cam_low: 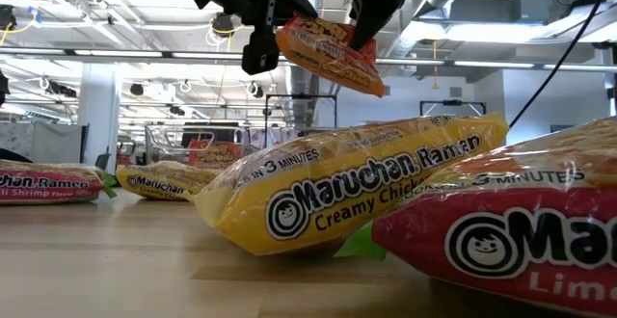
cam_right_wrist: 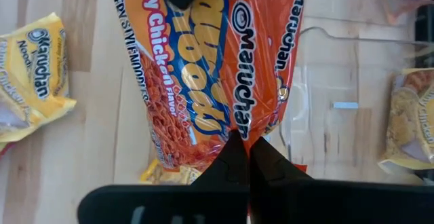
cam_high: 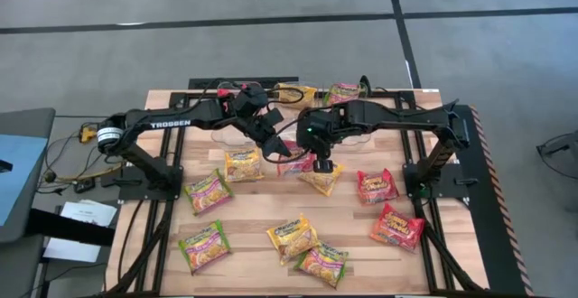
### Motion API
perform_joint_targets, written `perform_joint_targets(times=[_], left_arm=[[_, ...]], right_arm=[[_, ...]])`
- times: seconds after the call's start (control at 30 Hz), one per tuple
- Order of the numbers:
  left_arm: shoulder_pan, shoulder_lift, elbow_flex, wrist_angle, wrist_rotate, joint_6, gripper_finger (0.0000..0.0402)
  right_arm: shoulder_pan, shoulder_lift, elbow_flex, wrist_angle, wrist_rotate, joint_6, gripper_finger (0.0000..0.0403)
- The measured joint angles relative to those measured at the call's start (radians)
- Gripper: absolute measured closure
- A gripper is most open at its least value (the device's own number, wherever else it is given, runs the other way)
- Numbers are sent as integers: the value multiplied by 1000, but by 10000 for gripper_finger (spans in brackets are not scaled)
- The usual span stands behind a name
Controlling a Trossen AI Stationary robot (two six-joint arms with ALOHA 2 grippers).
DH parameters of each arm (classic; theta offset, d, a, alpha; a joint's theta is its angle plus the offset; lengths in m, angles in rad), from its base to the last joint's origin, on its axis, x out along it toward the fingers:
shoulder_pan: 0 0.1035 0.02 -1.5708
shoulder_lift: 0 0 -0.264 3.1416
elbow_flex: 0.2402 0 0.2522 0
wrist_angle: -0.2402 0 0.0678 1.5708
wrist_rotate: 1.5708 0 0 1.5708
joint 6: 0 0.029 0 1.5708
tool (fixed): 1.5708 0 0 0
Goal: Sort Maruchan noodles
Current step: Put the orange noodle pack into the left transparent bin
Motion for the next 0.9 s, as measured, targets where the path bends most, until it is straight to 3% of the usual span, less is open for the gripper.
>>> perform_joint_targets(times=[0.43, 0.6, 0.9], left_arm=[[0, 0, 0, 2, -26, 56, 370], [0, -1, 0, 2, -34, 68, 387], [-1, -9, -1, -42, -55, 143, 390]], right_arm=[[0, 0, 0, -2, -1, 3, 395], [0, 0, -1, -4, -1, 2, 373], [-2, -13, -1, -20, 64, -1, 266]])
